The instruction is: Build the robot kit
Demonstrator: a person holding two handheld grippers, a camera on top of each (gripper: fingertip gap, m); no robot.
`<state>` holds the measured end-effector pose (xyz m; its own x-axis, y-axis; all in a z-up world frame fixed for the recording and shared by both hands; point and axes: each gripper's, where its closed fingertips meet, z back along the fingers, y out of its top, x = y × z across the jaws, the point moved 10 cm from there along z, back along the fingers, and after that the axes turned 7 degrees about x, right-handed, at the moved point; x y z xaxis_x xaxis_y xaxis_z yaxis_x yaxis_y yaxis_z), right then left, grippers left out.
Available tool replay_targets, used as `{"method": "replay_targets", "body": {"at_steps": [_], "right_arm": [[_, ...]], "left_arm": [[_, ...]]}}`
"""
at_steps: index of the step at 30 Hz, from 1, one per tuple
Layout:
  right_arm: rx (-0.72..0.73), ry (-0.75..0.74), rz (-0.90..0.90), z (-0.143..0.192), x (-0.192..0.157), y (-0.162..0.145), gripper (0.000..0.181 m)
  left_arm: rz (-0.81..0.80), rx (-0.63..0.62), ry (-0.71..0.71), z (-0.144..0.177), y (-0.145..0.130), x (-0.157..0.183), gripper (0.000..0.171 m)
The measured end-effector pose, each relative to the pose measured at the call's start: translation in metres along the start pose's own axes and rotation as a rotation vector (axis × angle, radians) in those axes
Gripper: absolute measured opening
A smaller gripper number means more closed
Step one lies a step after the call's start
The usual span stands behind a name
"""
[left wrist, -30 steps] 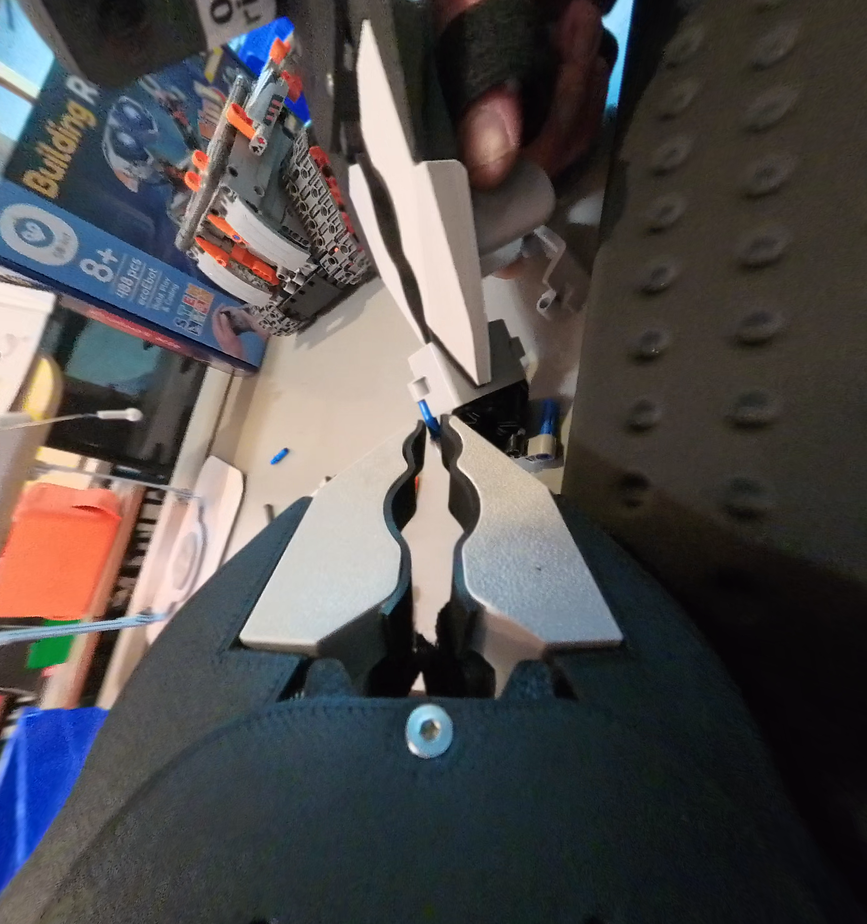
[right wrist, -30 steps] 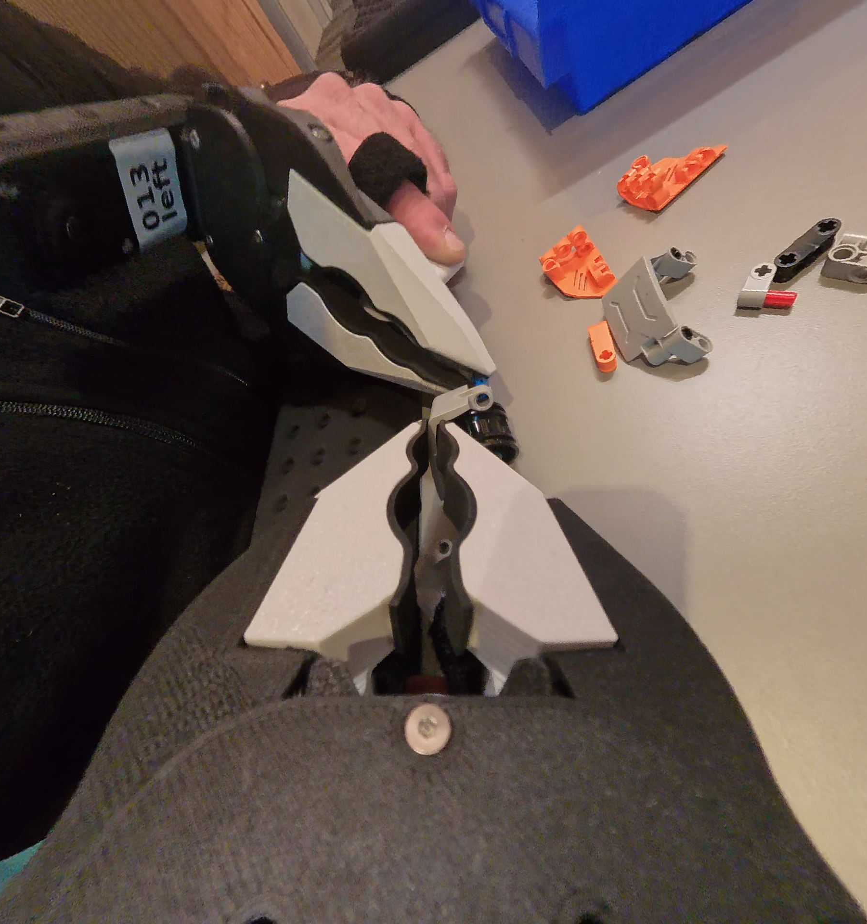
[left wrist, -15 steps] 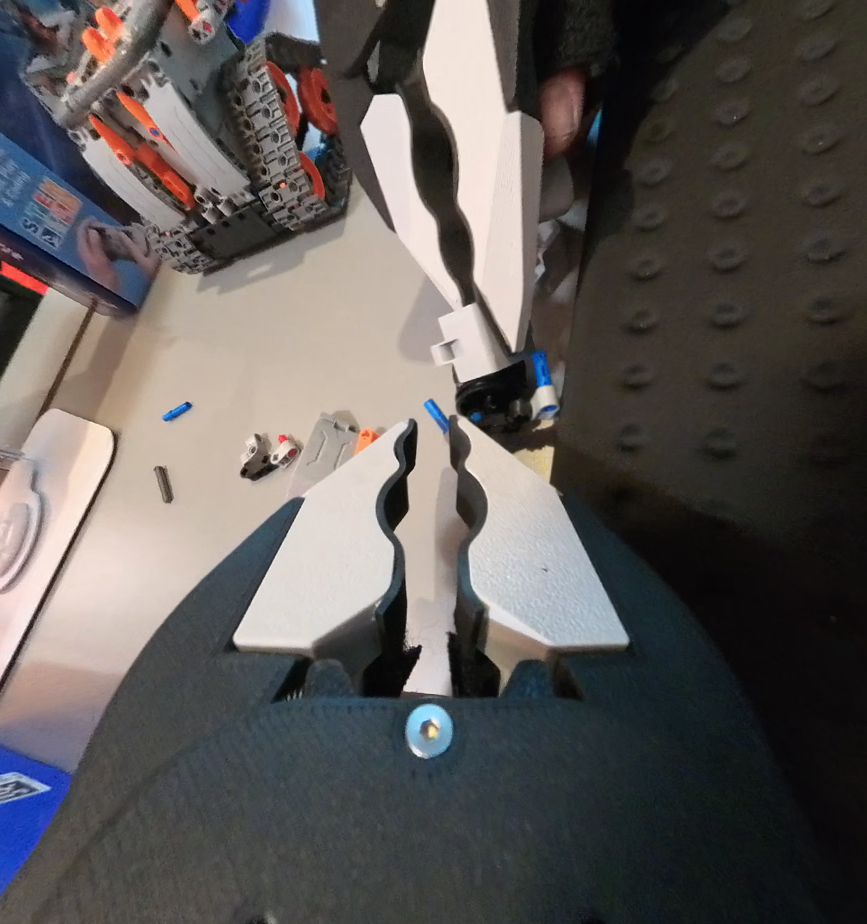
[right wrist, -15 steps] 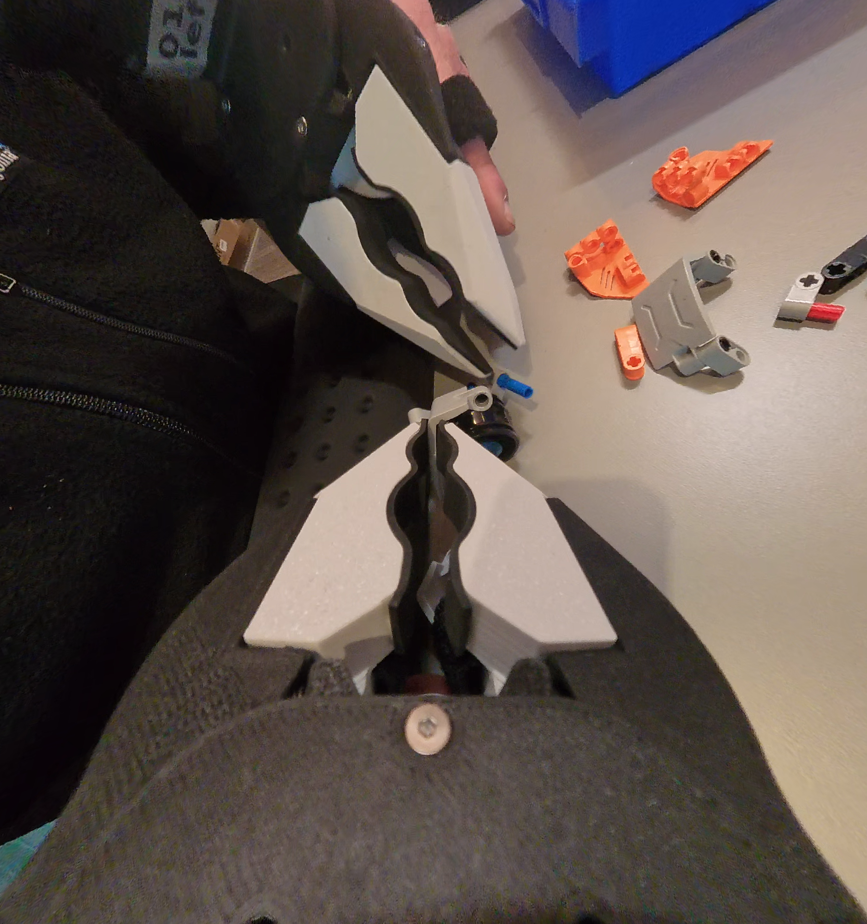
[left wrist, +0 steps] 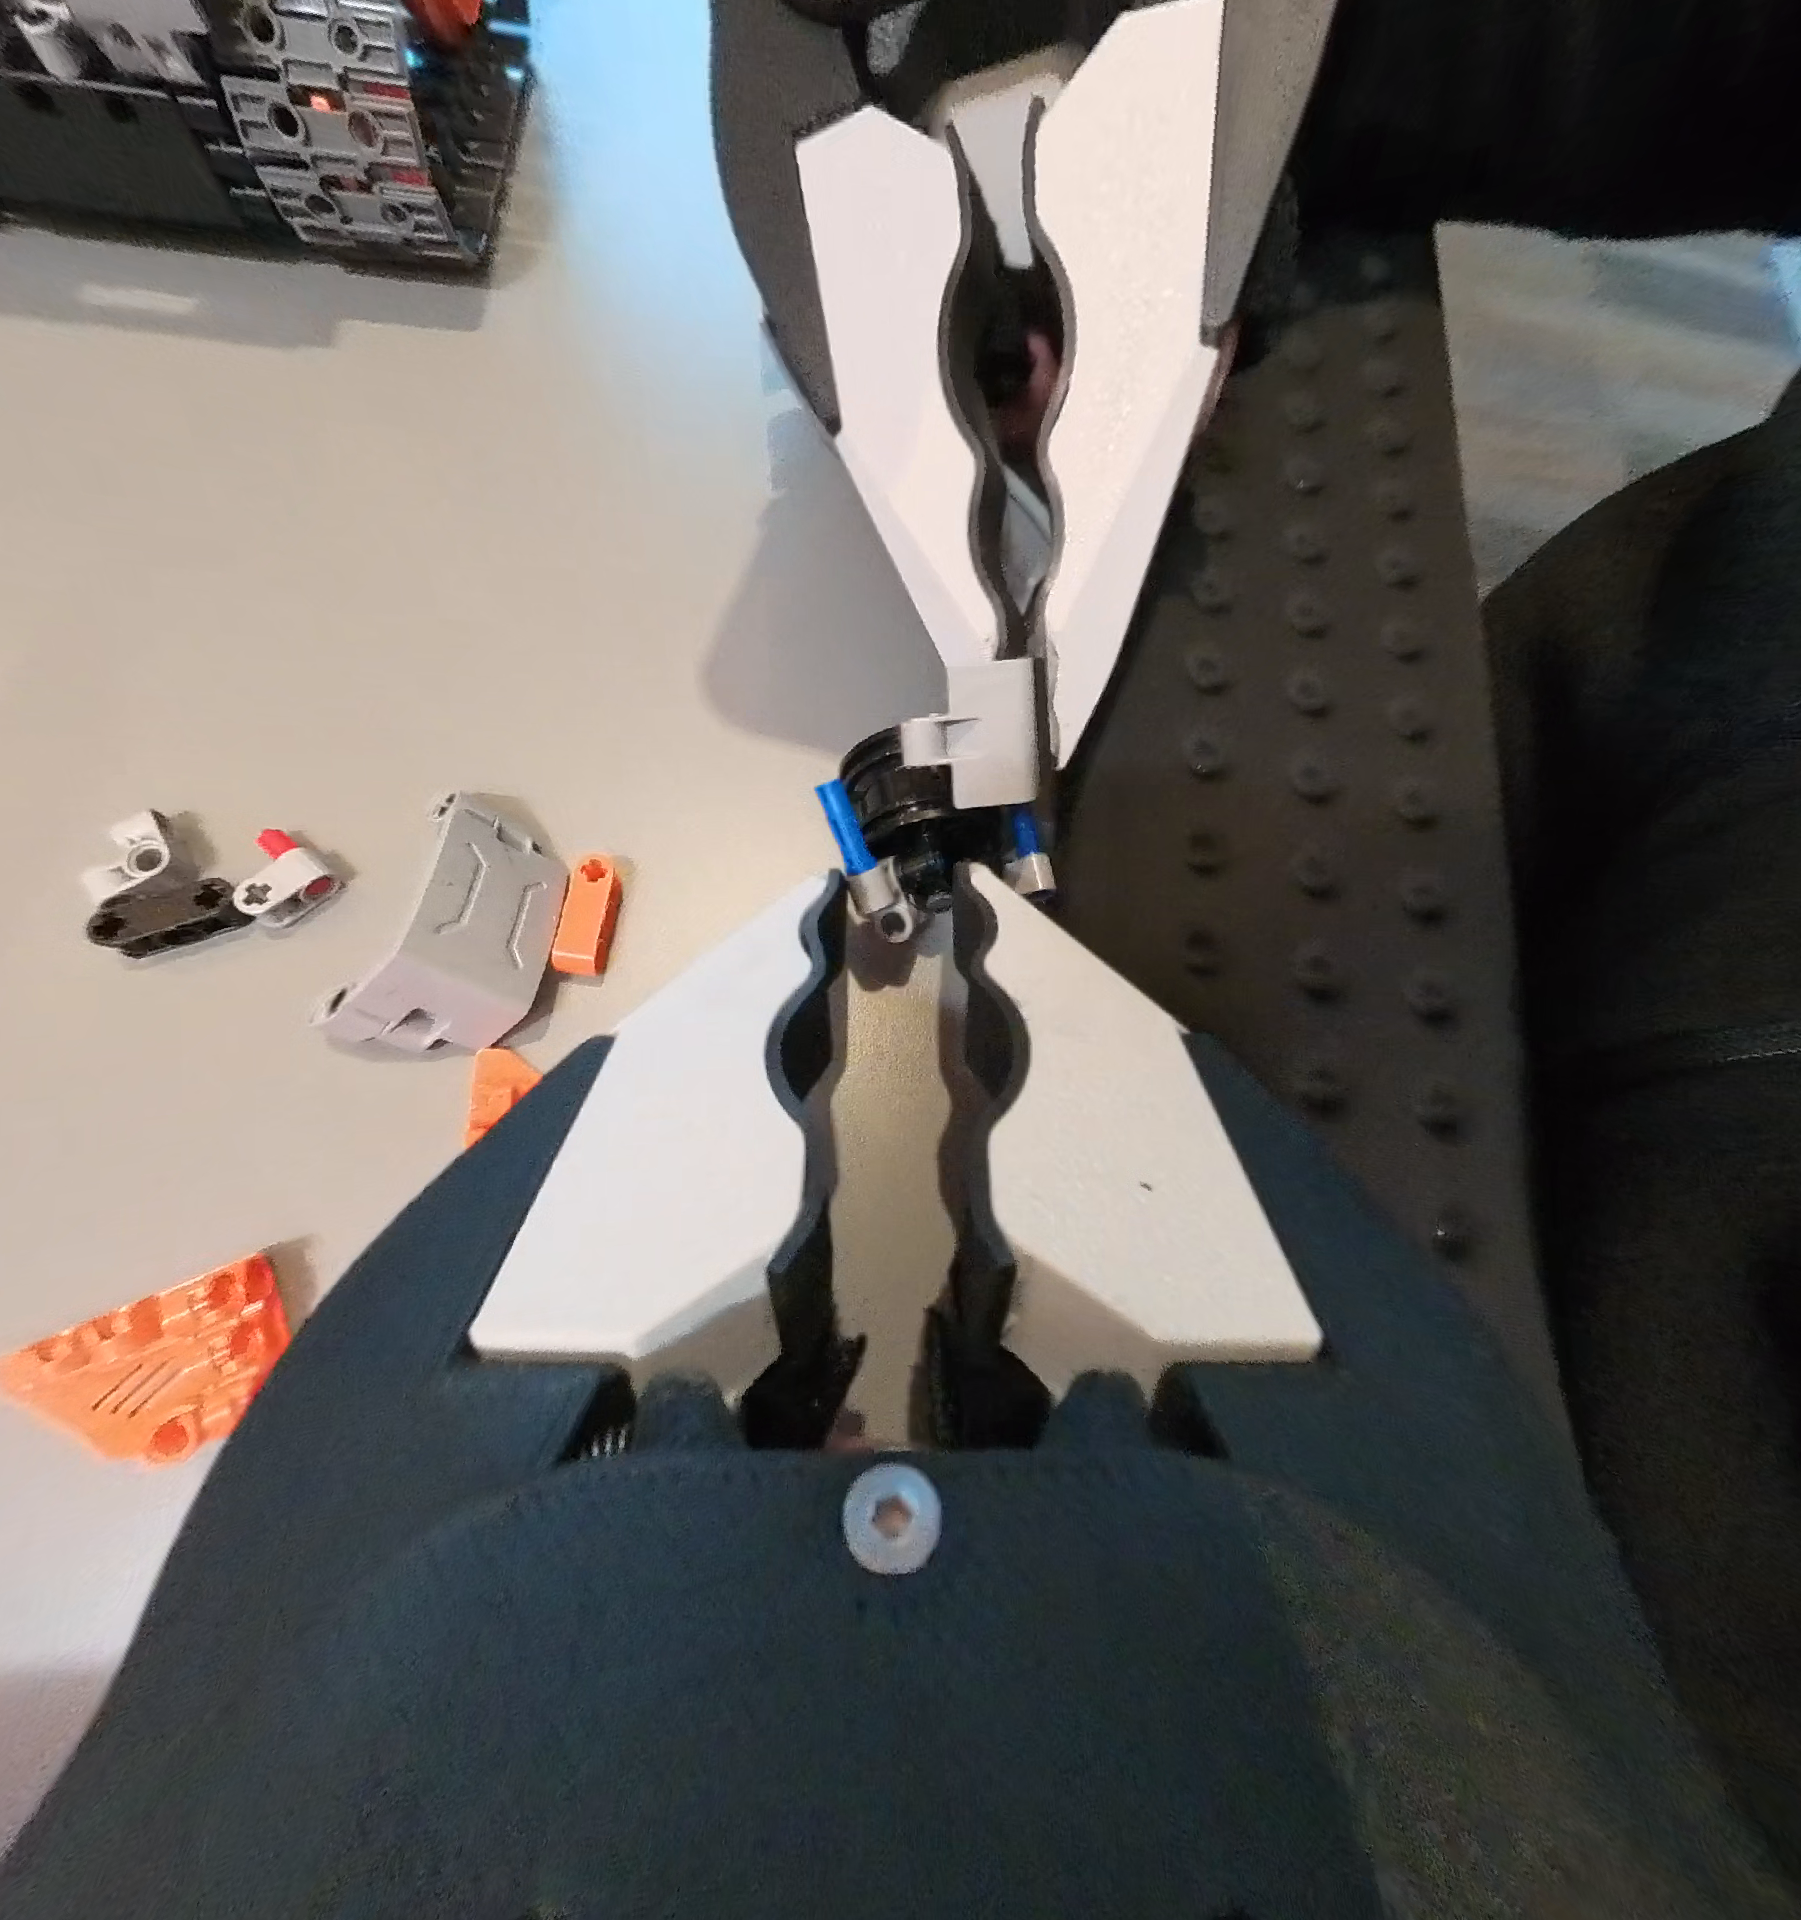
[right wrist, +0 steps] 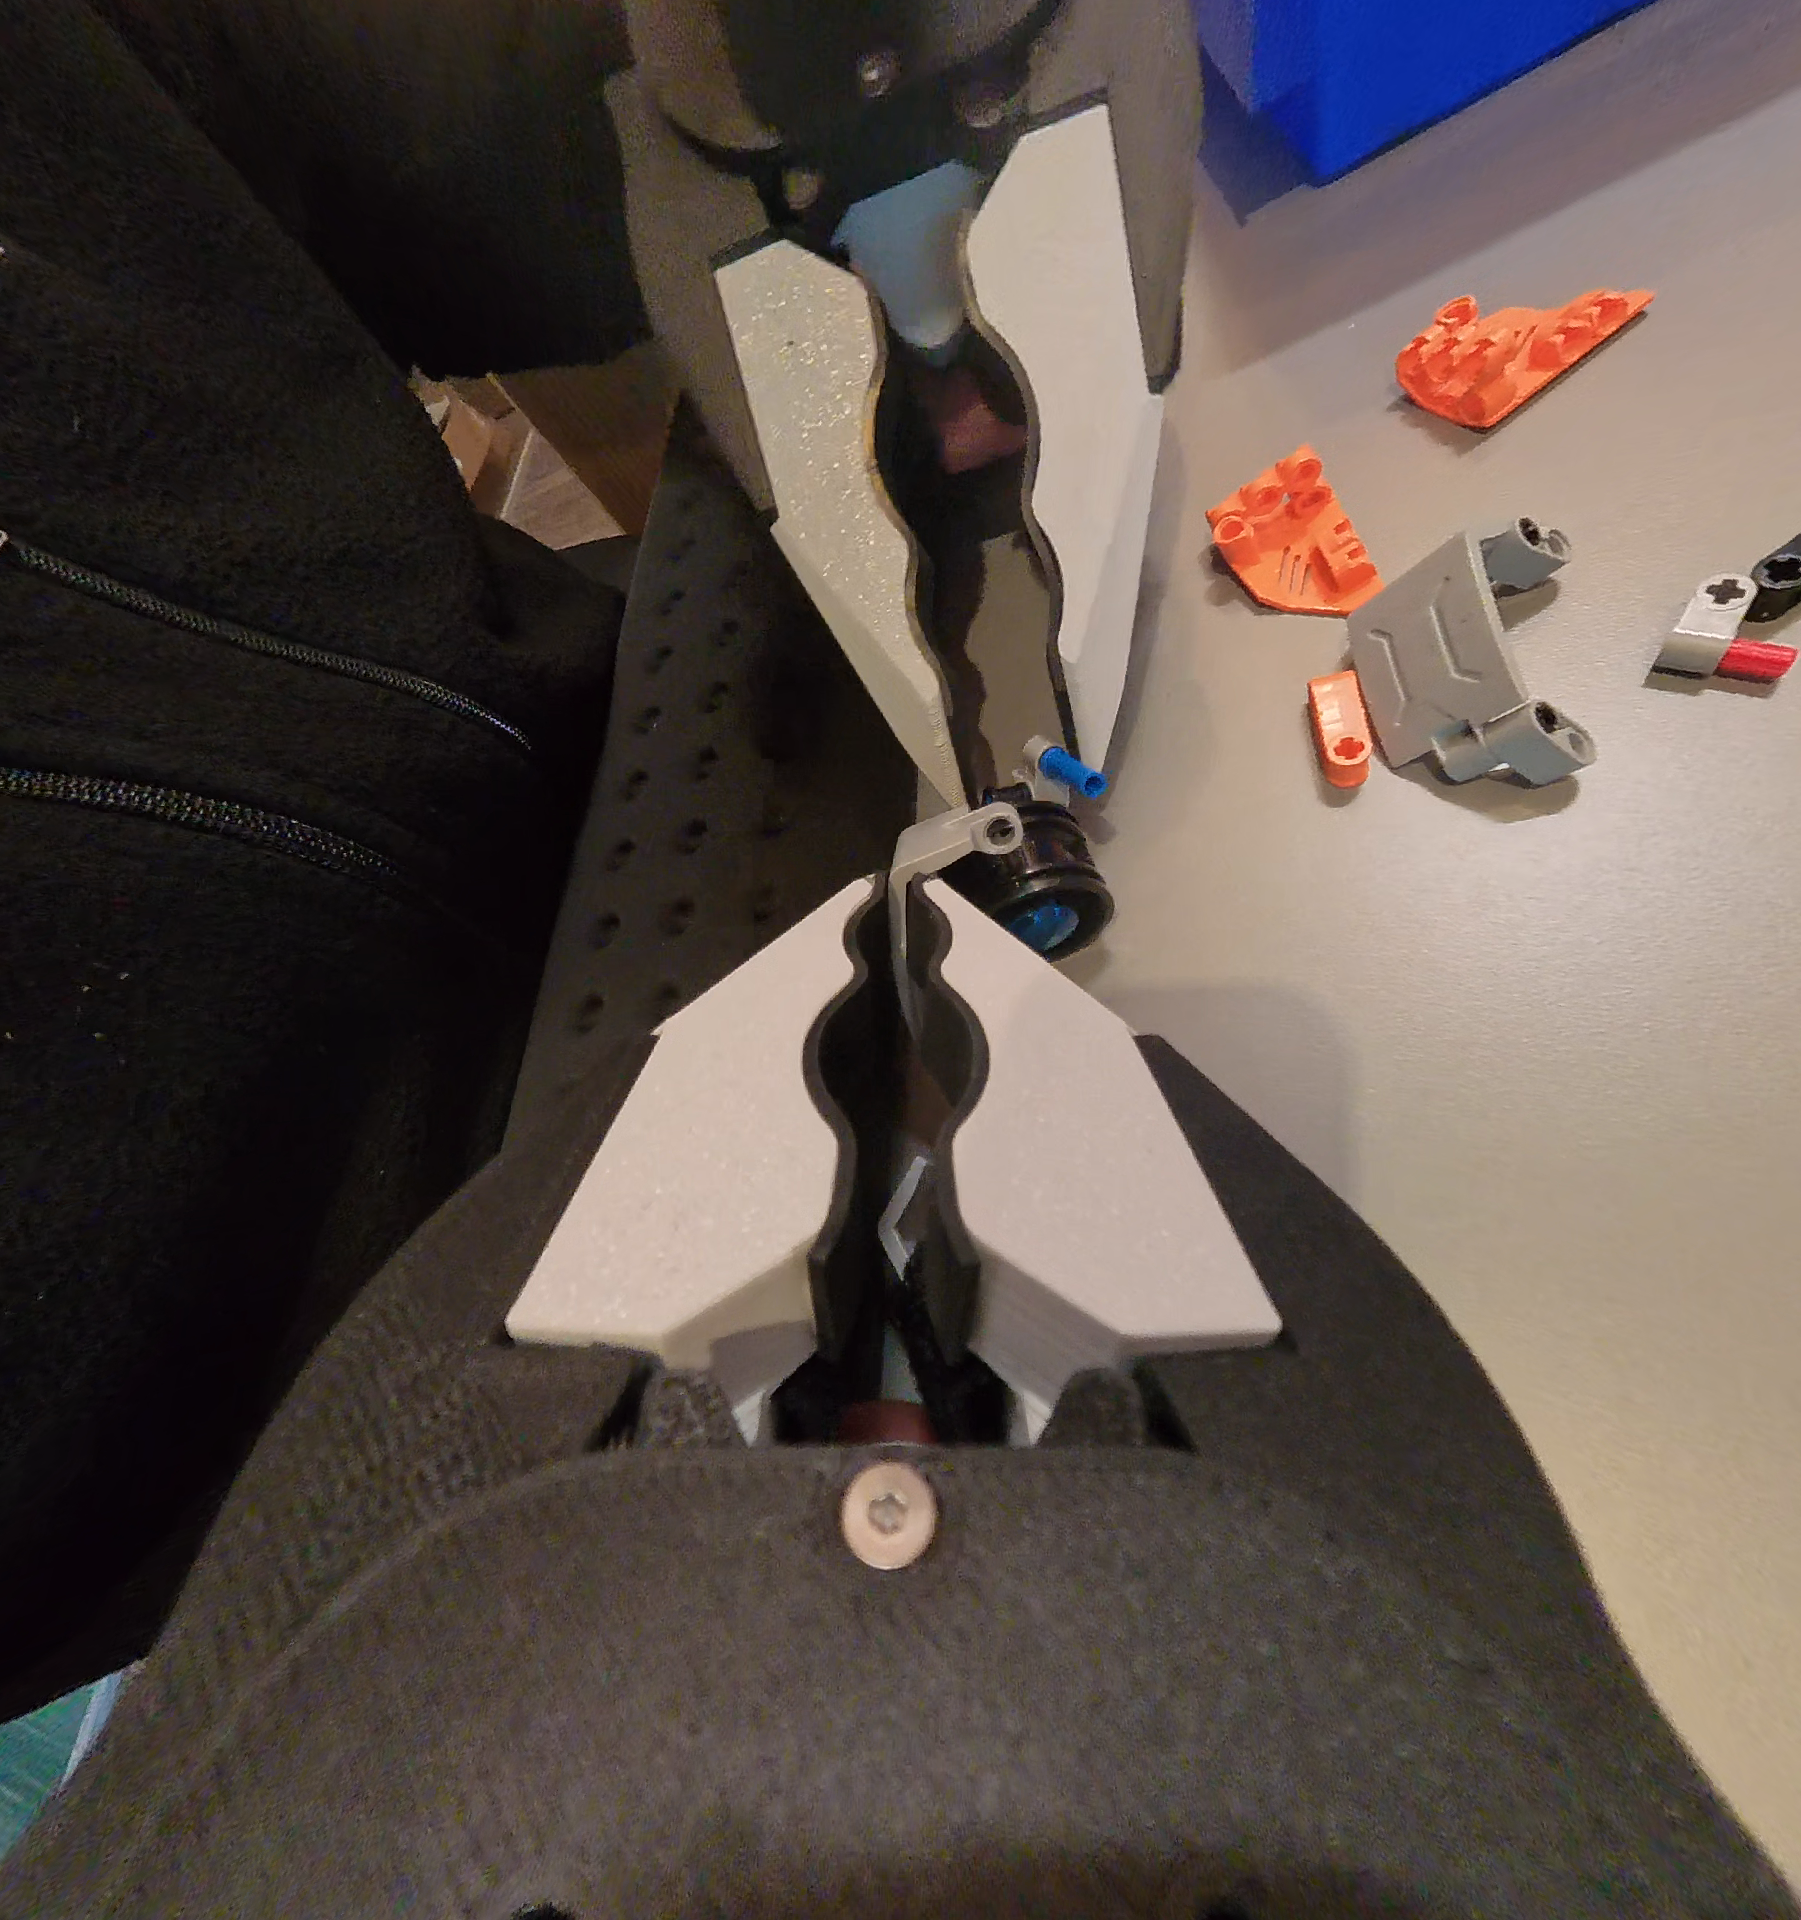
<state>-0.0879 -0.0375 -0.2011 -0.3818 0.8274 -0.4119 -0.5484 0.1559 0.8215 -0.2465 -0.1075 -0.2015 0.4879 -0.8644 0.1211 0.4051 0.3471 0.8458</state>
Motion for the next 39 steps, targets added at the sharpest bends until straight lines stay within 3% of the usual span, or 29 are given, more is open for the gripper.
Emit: {"method": "replay_targets", "body": {"at_steps": [9, 22, 39], "right_arm": [[0.008, 0.013, 0.009, 0.002, -0.001, 0.0, 0.0], [0.022, 0.01, 0.012, 0.002, -0.001, 0.0, 0.0], [0.032, -0.043, 0.048, -0.002, -0.012, 0.011, 0.0]], "left_arm": [[0.071, 0.072, -0.041, 0.004, 0.0, -0.006, 0.015], [0.089, 0.043, -0.03, 0.008, -0.003, -0.007, 0.005], [-0.477, 0.018, 0.336, -0.001, 0.004, 0.035, 0.004]]}}
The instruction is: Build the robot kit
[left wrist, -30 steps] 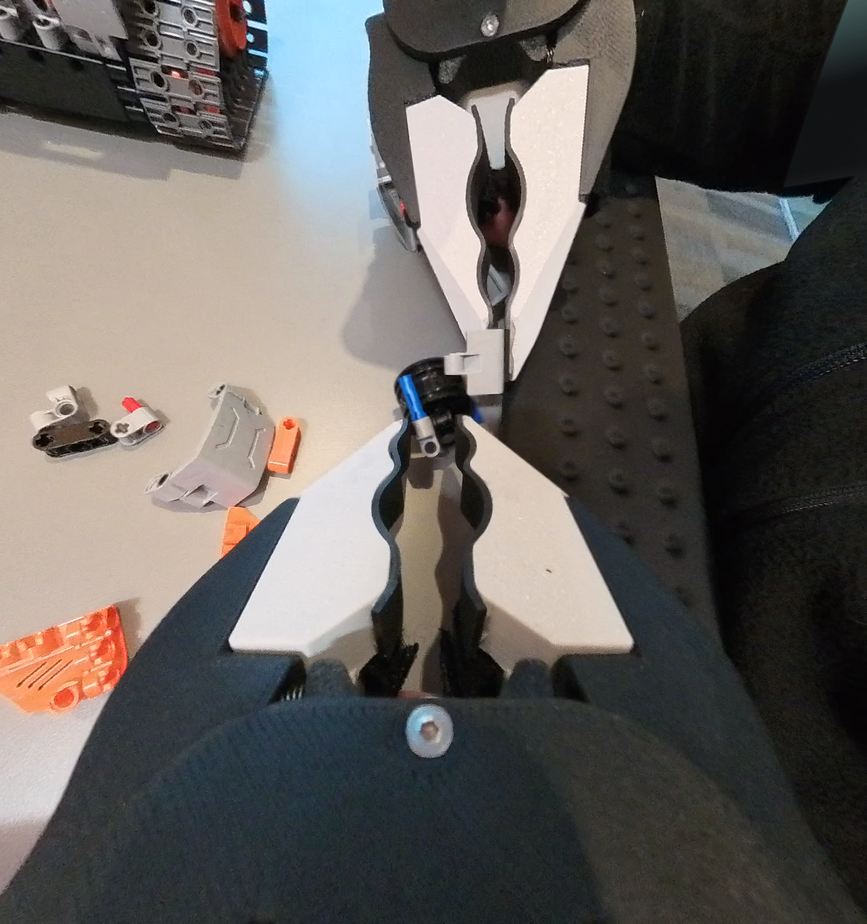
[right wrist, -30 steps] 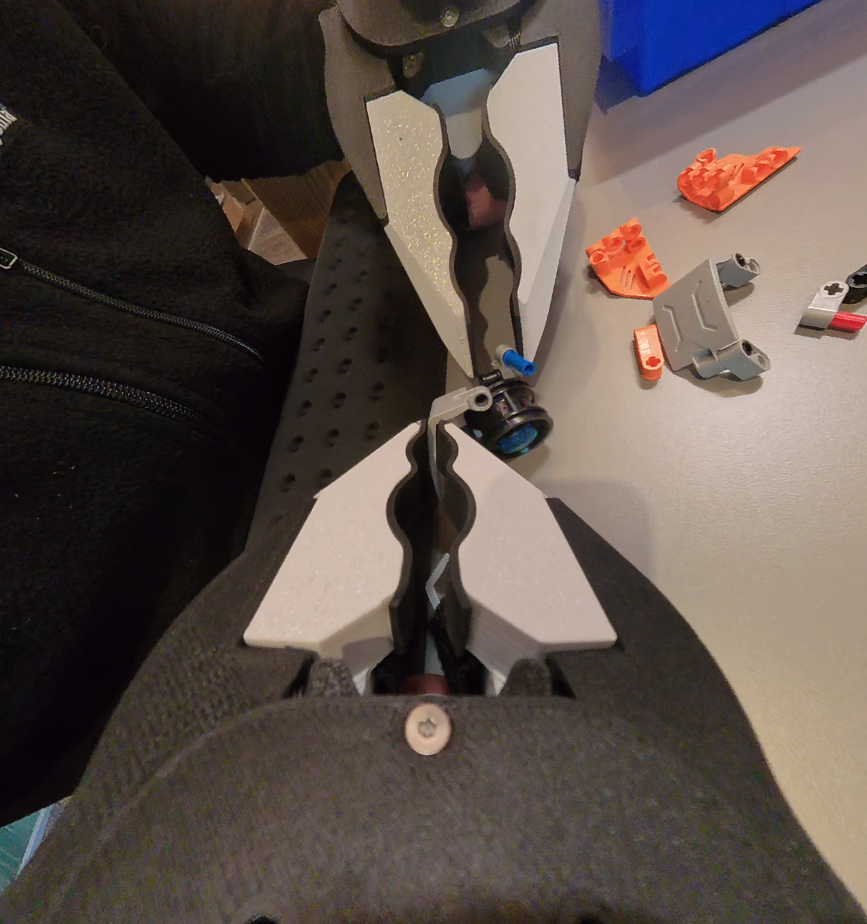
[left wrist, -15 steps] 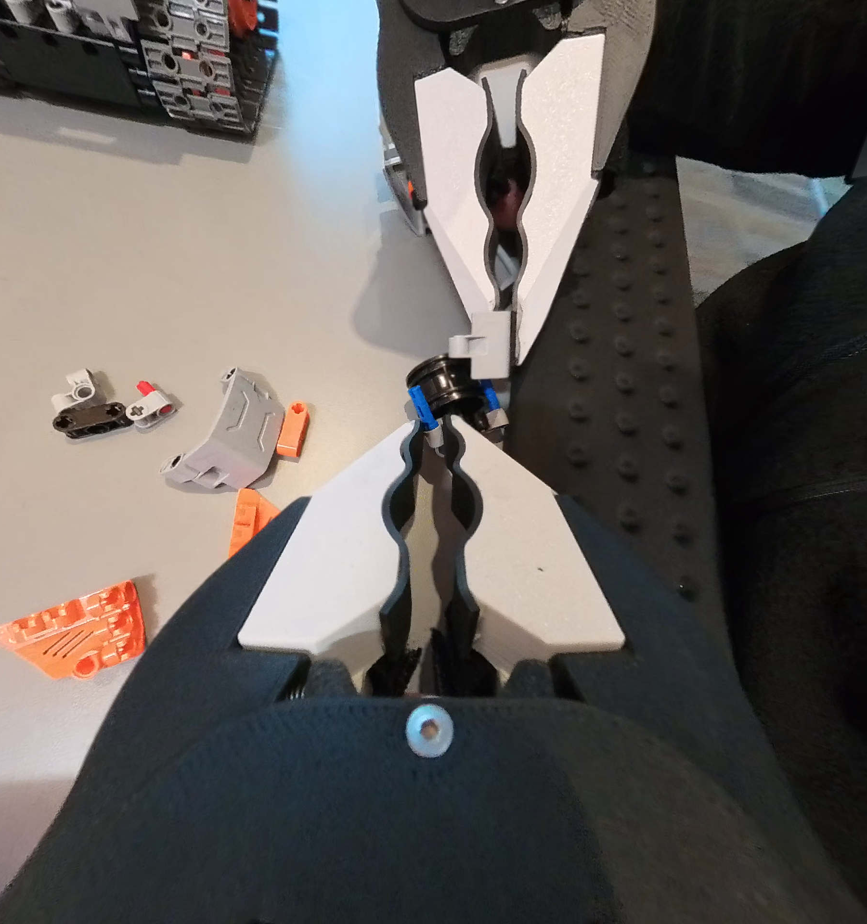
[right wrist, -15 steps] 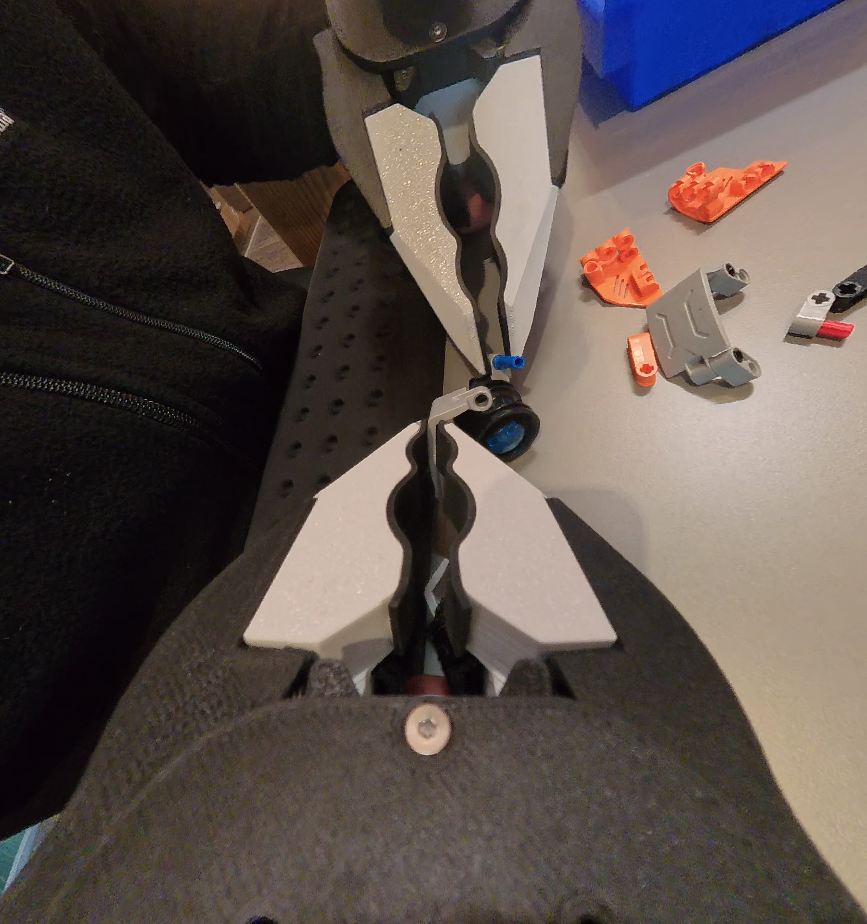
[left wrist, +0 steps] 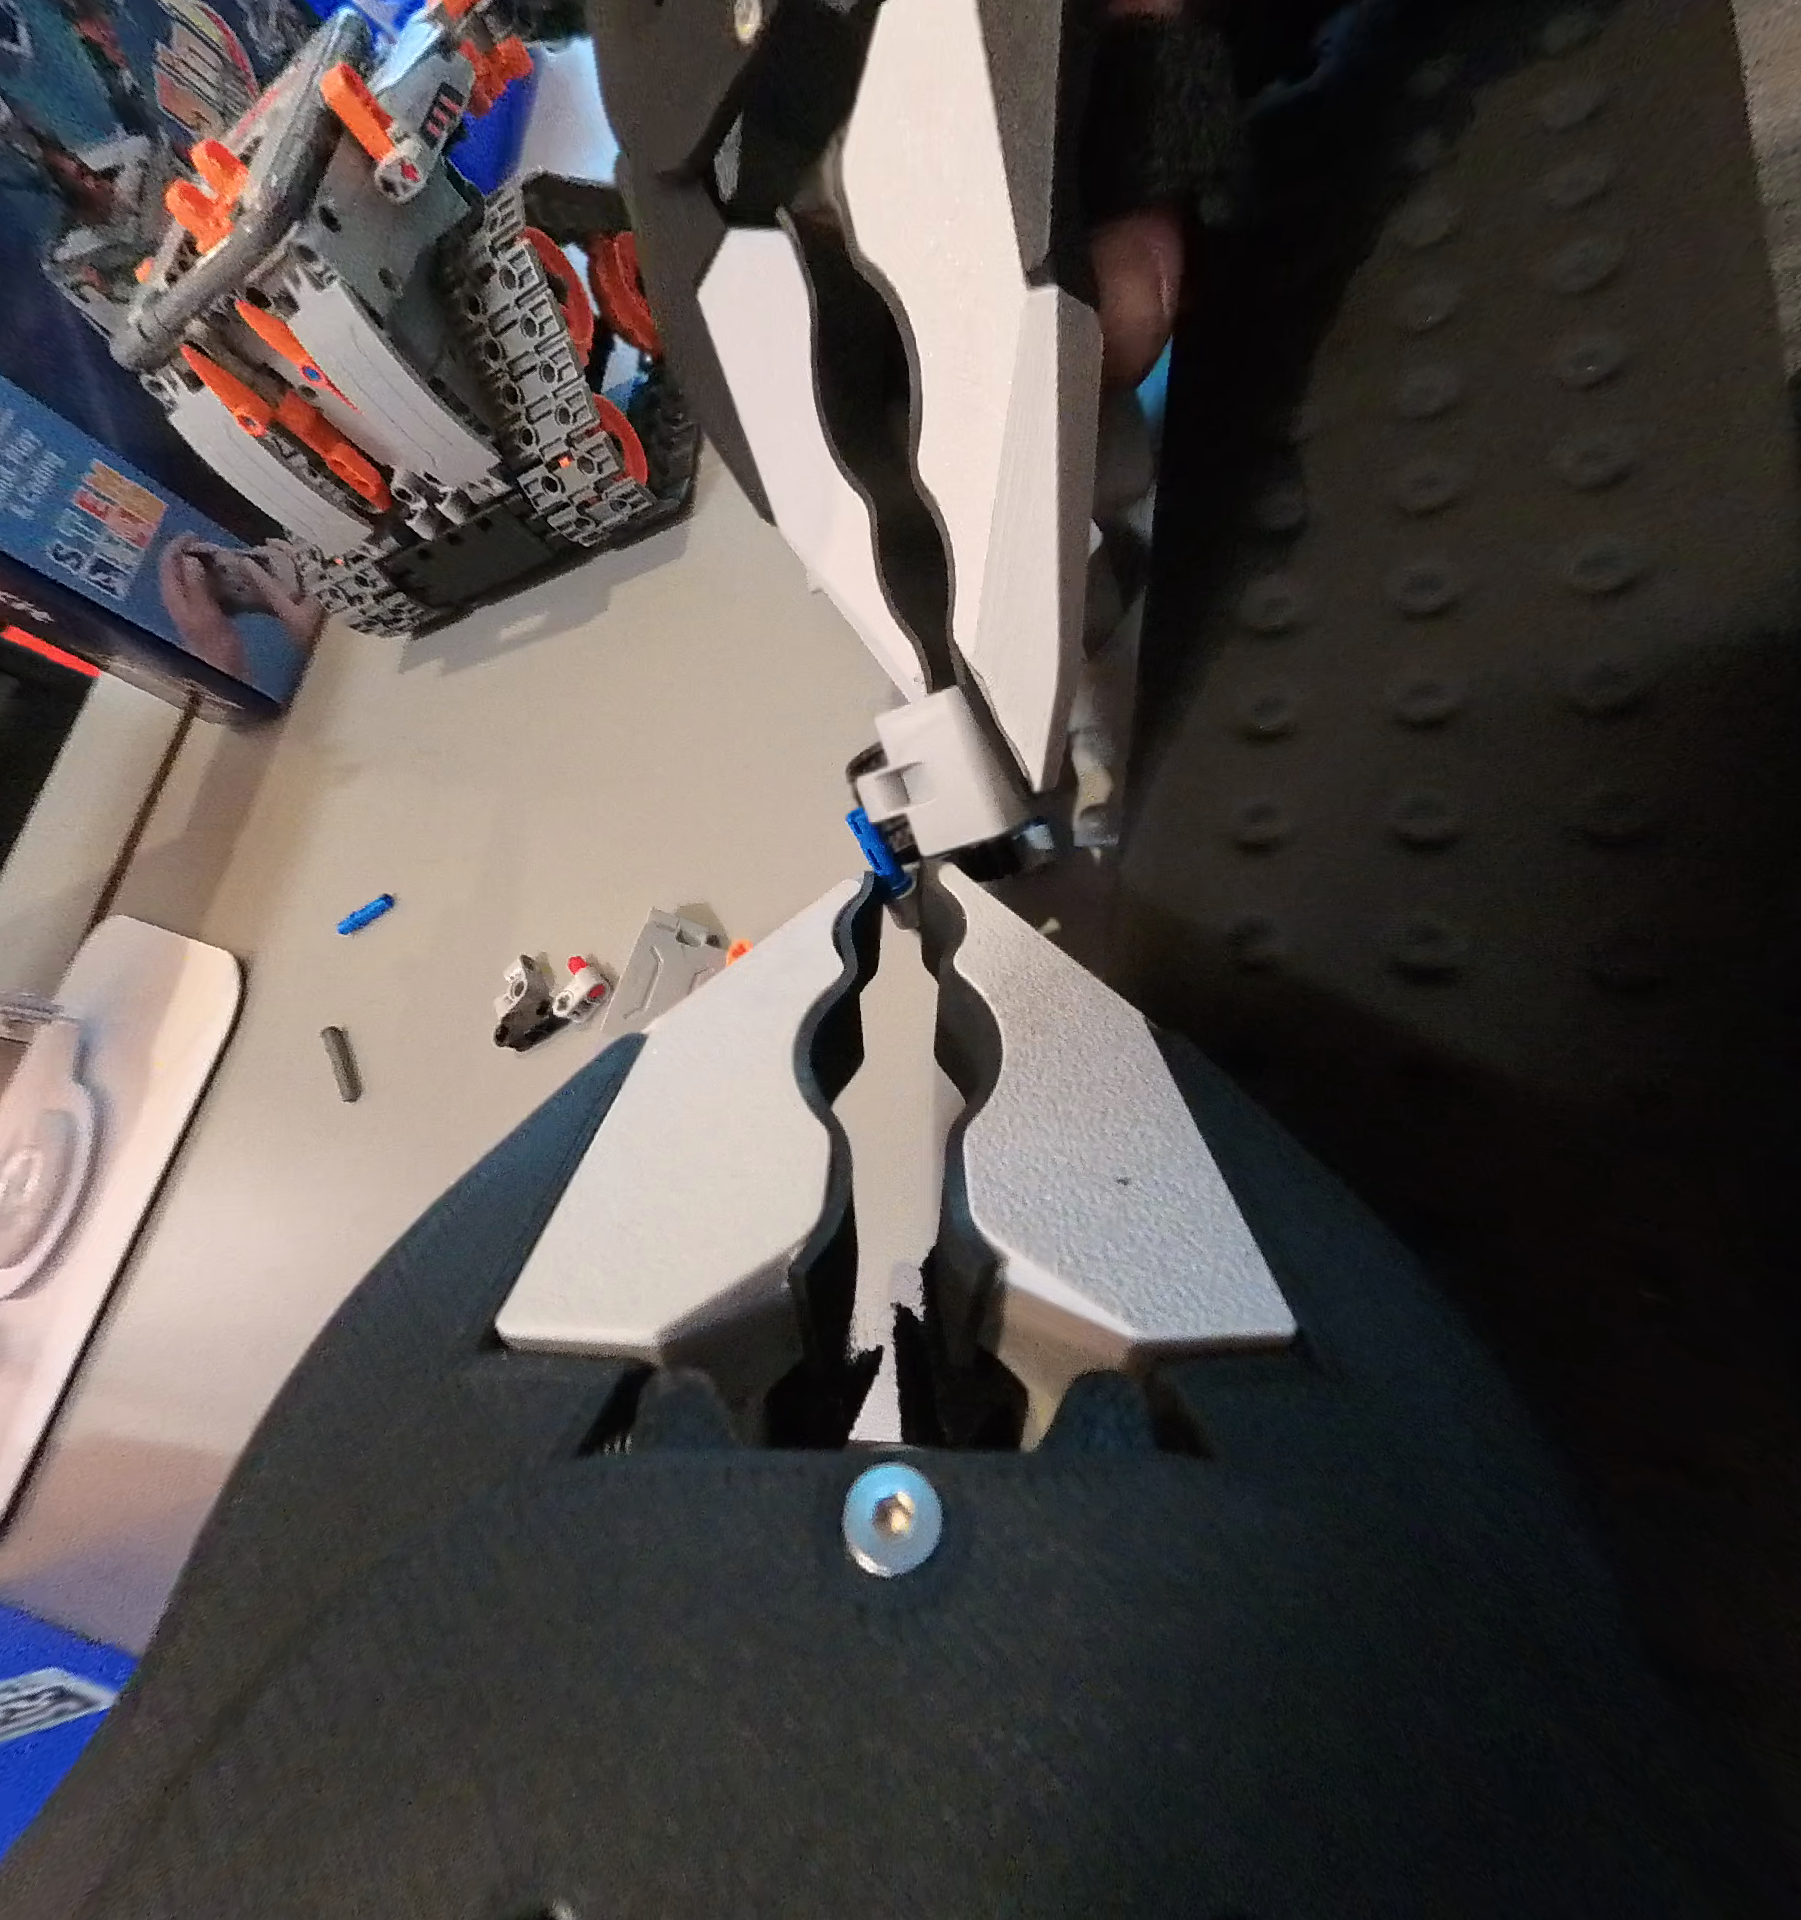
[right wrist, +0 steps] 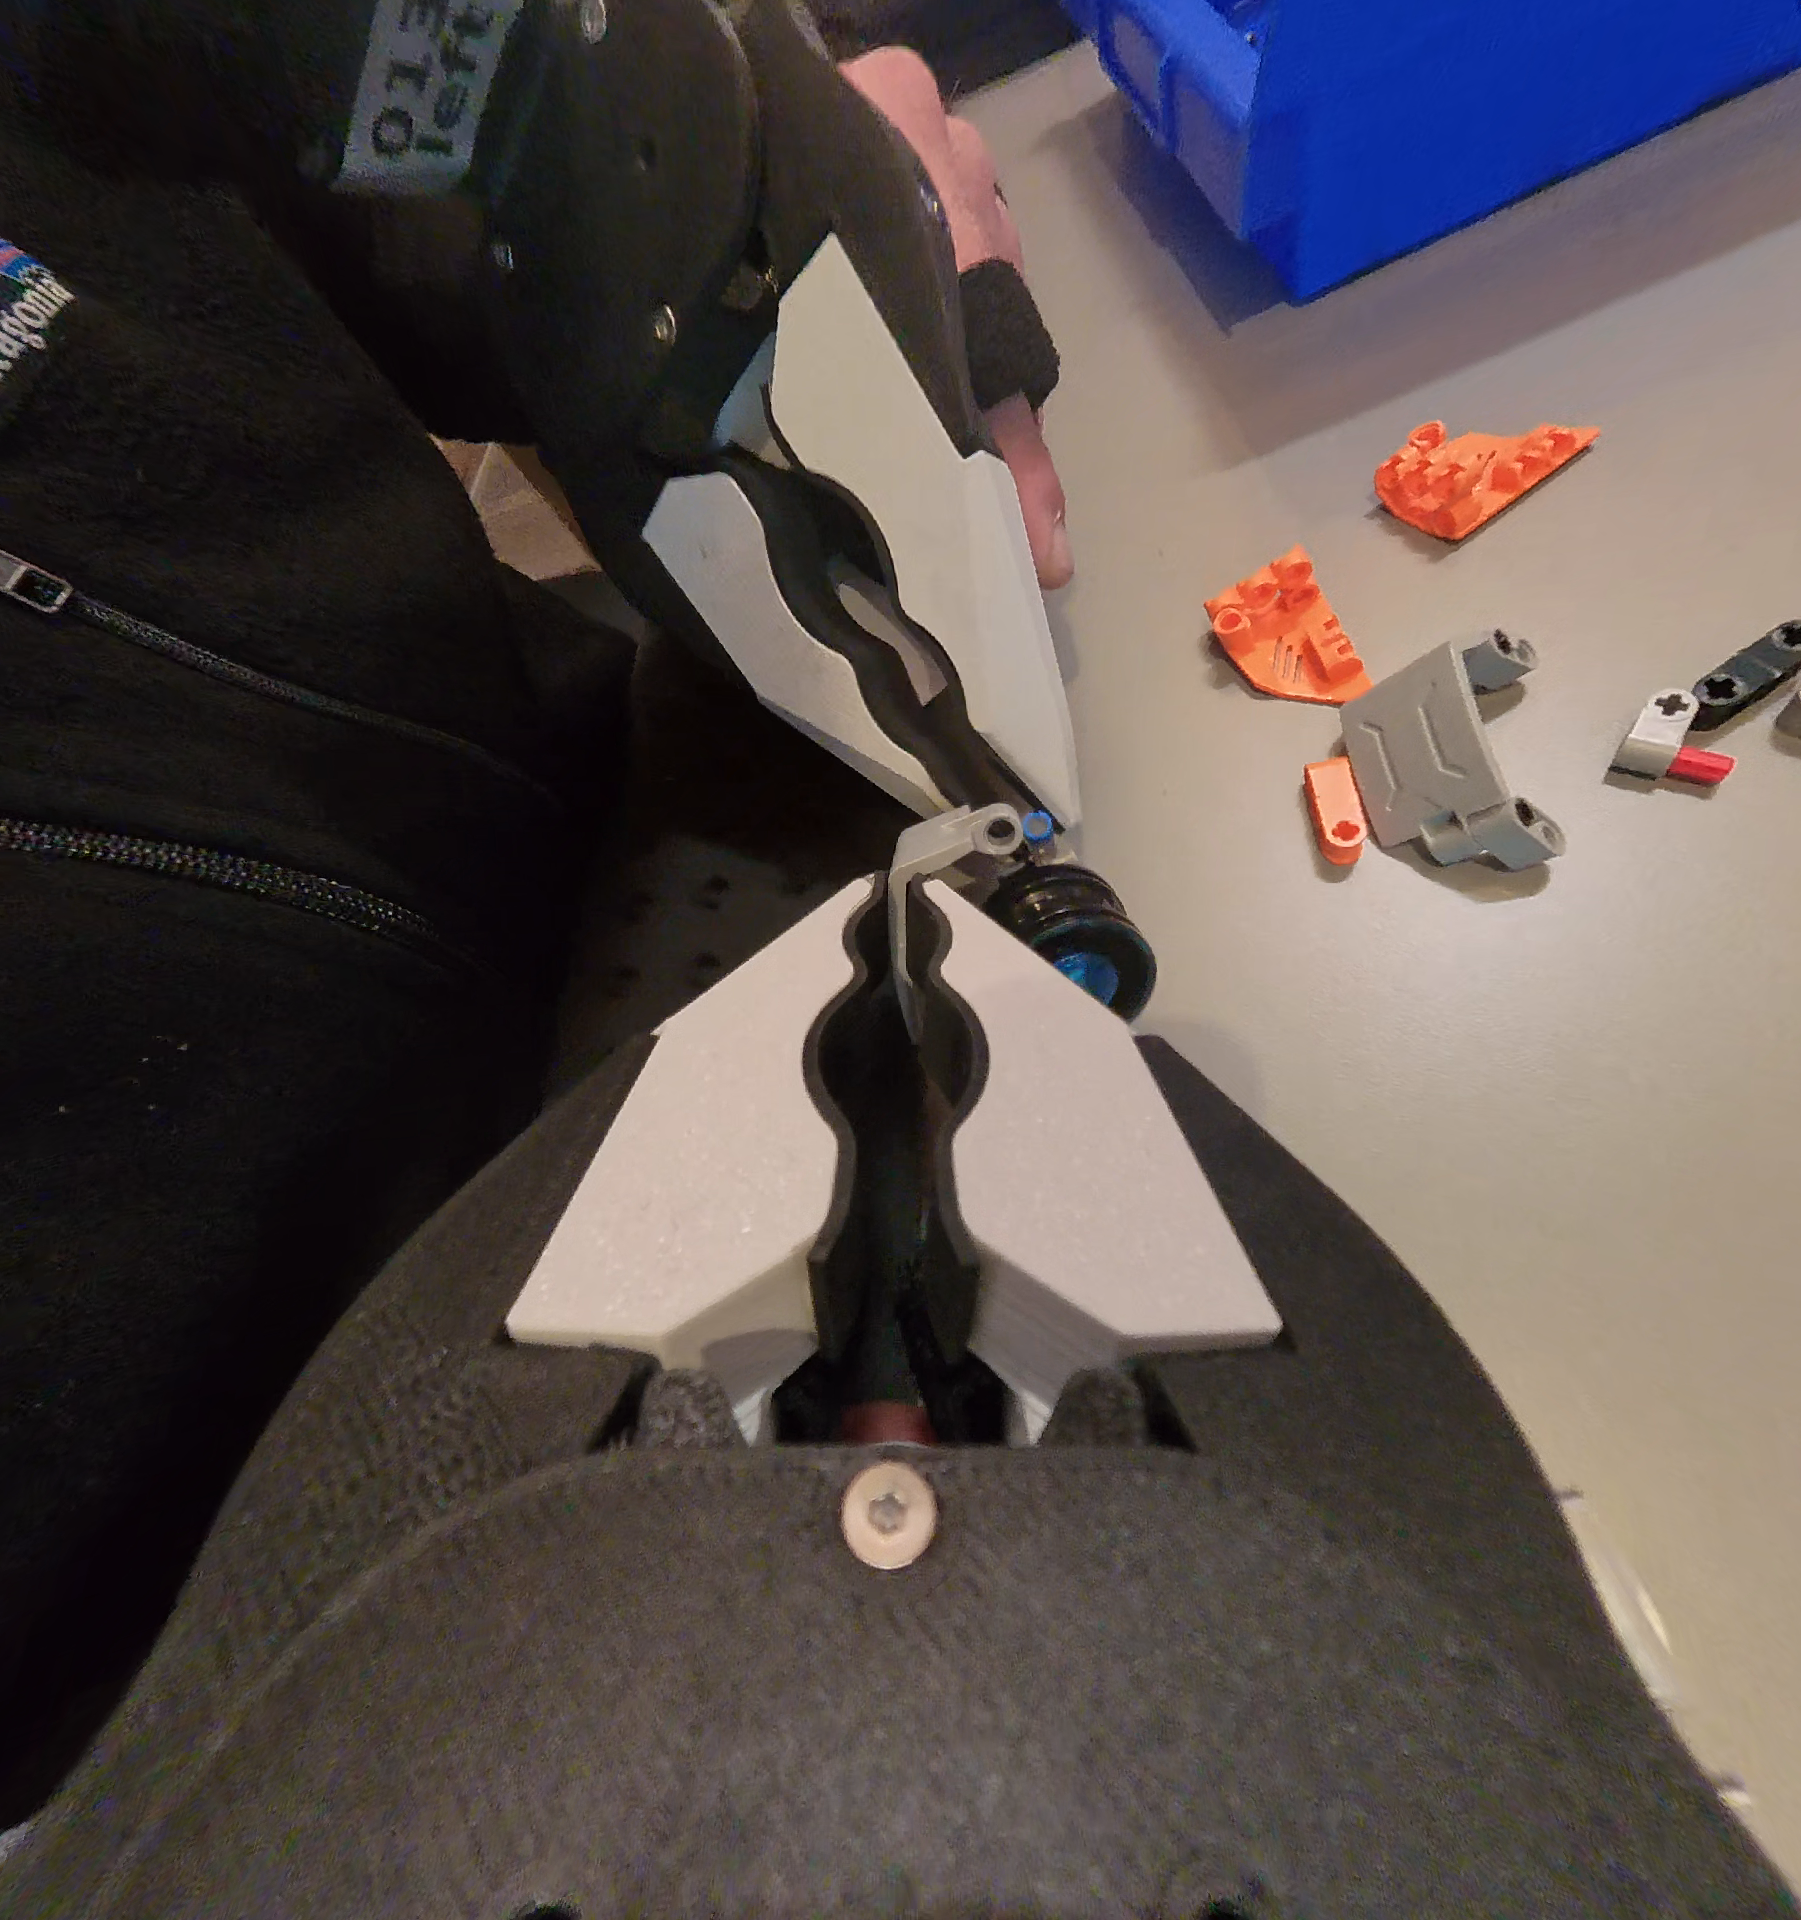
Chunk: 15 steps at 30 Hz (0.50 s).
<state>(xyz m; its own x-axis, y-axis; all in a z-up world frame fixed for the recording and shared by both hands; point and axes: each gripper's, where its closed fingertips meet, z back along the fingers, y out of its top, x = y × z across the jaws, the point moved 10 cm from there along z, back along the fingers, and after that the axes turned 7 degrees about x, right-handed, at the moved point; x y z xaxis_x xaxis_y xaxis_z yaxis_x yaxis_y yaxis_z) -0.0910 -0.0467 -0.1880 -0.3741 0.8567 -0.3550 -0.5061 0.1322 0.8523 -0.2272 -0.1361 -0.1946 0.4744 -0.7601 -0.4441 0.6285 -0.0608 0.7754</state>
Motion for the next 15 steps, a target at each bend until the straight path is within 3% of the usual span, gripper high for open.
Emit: {"method": "replay_targets", "body": {"at_steps": [15], "right_arm": [[-0.129, -0.123, 0.087, 0.004, -0.009, 0.007, 0.0]], "left_arm": [[-0.226, -0.082, 0.081, -0.006, 0.012, 0.01, 0.004]]}}
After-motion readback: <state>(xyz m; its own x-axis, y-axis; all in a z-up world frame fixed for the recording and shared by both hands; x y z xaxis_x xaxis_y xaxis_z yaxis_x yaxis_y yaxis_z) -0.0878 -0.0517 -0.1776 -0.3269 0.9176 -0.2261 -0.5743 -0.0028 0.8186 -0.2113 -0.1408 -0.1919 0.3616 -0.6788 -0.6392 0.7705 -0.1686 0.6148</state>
